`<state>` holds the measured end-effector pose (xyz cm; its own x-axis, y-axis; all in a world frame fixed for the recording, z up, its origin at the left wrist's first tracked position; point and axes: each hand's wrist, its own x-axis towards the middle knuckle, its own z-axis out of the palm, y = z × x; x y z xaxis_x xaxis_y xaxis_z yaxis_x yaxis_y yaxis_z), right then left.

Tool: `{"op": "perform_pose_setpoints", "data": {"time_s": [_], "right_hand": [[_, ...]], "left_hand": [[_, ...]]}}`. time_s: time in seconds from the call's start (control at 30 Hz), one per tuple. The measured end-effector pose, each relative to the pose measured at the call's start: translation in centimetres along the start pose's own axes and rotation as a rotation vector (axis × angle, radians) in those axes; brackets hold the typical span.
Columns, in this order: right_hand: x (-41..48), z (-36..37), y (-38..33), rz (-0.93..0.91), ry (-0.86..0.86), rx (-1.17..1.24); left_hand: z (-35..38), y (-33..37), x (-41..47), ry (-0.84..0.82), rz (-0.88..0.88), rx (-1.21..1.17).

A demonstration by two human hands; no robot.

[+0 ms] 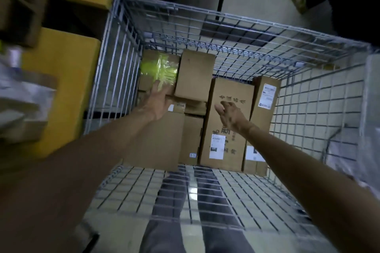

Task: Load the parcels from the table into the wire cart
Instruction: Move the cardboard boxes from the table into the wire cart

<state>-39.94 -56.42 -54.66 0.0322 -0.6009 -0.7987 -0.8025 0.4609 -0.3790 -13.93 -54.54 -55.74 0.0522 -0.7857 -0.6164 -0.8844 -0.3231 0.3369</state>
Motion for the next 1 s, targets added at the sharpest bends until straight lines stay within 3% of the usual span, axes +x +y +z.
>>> {"op": "perform_pose_setpoints", "data": {"time_s": [0.23, 0.33, 0.7, 1.0], "right_hand": [[-12.0, -4.4, -2.3, -0.192, 0.095, -0.232], [-15.4, -6.3, -2.7, -0.26, 0.116, -0.285], [-26.1, -10.6, -5.0, -0.559, 0.092, -0.574], [-36.3, -12.0, -10.7, -0.805, 0.115, -0.683]], "left_hand": [[-6.1, 4.6, -14.1, 0.095, 0.023, -0.005], [-7.9, 6.6, -18.7, 0.208, 0.024, -0.028], [-8.5, 12.1, -35.7, 0.496, -0.216, -0.011], [-11.5, 12.0, -49.1, 0.682, -0.368, 0.081]]}}
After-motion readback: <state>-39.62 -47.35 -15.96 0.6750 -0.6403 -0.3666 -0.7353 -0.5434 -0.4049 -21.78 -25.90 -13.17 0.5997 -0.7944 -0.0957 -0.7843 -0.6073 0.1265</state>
